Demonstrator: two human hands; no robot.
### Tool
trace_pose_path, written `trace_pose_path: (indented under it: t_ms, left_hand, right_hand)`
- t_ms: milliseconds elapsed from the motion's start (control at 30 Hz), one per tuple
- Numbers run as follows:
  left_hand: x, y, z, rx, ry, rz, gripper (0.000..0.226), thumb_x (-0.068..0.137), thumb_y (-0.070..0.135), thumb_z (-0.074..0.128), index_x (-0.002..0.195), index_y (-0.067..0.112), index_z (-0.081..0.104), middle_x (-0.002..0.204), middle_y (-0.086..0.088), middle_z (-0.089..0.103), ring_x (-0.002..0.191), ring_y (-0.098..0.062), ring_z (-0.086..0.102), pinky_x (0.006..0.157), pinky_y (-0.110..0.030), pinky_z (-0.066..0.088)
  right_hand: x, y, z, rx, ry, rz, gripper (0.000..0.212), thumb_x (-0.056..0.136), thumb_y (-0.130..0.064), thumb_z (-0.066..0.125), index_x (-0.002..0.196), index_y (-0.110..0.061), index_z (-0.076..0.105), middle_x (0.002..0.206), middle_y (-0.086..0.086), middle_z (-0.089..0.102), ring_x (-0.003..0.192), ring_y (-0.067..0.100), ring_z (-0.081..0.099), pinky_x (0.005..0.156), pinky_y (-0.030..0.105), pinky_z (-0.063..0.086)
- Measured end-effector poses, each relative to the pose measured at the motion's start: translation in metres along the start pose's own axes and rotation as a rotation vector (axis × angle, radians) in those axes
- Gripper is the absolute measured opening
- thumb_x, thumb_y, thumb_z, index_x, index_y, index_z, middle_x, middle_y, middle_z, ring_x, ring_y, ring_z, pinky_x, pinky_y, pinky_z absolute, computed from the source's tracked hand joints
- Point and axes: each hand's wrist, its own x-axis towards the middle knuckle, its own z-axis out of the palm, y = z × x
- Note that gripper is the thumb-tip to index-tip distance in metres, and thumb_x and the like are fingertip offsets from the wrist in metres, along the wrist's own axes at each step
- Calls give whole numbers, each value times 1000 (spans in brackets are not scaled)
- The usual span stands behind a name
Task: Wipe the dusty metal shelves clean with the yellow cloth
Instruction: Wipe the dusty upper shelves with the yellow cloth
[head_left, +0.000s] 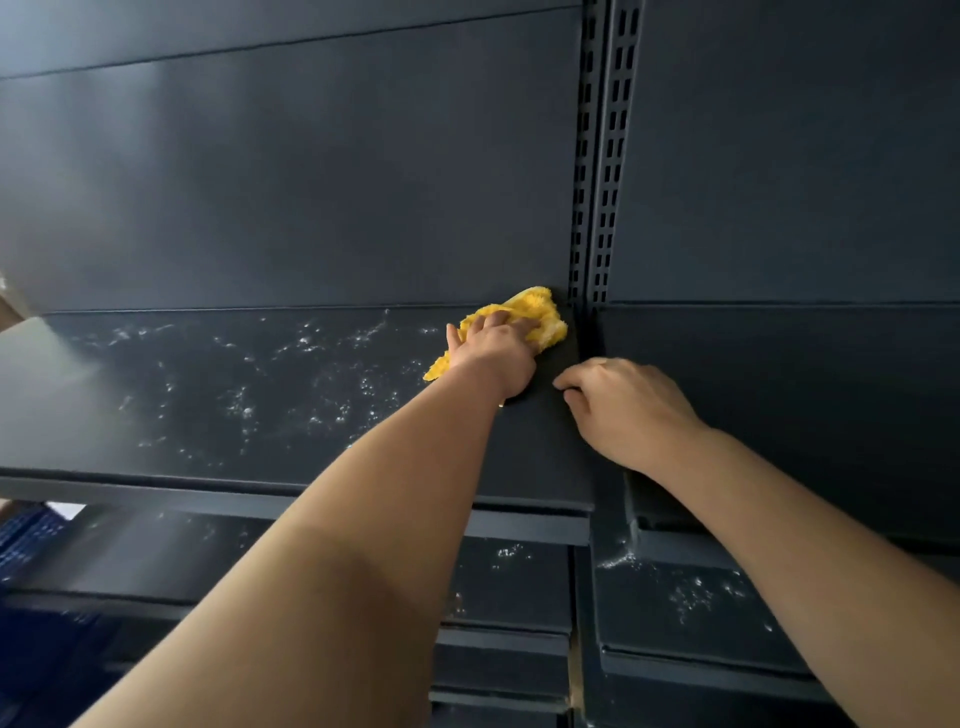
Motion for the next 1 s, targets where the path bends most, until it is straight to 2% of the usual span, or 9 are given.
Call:
trace_pose_path:
  t_ms: [567,800,1000]
  left_hand:
    - [12,-133,-25,-49,29,-60,54,101,28,38,151,39,23,161,3,13,148,-24,9,119,-50,-4]
    - [12,-195,-39,-43,47,-121,54,100,26,38,151,35,24,160,0,17,147,-27,17,120,-49,-3]
    - [6,-228,-47,-26,61,-180,54,98,25,38,151,33,27,158,-4,21,145,-29,21,120,-50,0]
  right_hand:
    - [42,-98,31,-20,15,32,34,100,-27,40,130,-26,57,130,-1,59,114,22,57,87,35,49]
    - [52,-117,37,-48,1,161,34,102,-28,36,121,-17,62,119,4,61,102,25,59,73,33,48]
    - [58,-126,42,-84,-26,234,38,103,-29,32,117,-12,63,113,7,60,96,28,59,71,31,46]
